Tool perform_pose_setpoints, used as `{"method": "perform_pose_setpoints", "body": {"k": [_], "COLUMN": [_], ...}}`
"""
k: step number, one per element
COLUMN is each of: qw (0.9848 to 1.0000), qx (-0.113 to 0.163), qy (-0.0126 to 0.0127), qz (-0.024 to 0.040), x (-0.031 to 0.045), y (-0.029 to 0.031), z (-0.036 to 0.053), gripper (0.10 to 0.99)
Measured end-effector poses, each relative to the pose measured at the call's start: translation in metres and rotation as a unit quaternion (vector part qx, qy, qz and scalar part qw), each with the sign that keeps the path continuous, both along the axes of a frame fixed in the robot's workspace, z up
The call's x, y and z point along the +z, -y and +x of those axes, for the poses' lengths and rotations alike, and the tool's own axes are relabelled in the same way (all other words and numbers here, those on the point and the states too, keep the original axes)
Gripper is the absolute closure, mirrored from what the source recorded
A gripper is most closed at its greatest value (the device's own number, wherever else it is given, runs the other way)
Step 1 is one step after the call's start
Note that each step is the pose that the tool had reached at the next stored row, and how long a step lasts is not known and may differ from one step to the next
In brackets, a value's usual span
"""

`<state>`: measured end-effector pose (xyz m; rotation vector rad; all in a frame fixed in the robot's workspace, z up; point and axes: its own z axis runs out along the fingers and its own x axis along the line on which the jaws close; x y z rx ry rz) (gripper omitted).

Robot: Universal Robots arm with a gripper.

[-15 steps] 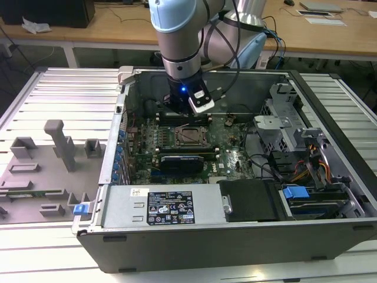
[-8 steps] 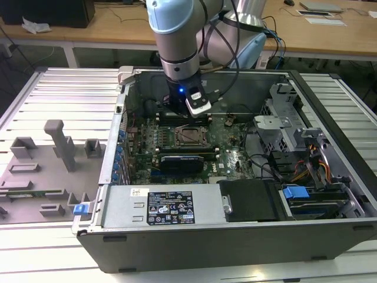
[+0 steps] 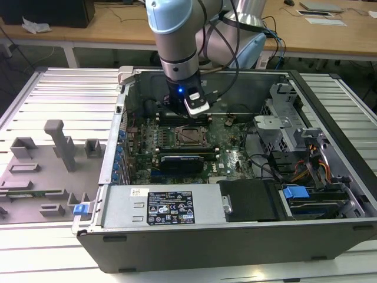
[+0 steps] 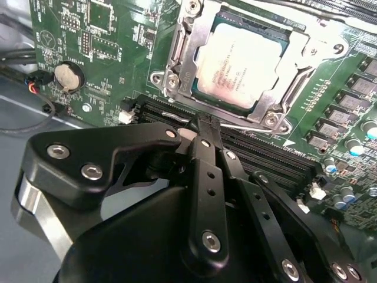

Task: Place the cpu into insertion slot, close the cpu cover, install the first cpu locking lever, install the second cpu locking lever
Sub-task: 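Install the first cpu locking lever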

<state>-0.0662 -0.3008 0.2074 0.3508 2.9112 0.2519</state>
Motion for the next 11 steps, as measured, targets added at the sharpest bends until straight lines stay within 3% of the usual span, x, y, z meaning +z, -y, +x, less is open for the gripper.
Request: {"method": "perform_pose_setpoints", "body": {"k": [11], "qw": [0.9998], "qx": [-0.022], "qy": [0.0001], "qz": [-0.0019], "x": [-0.0033], "y": [-0.0055], "z": [0.0], "gripper": [0.98]}}
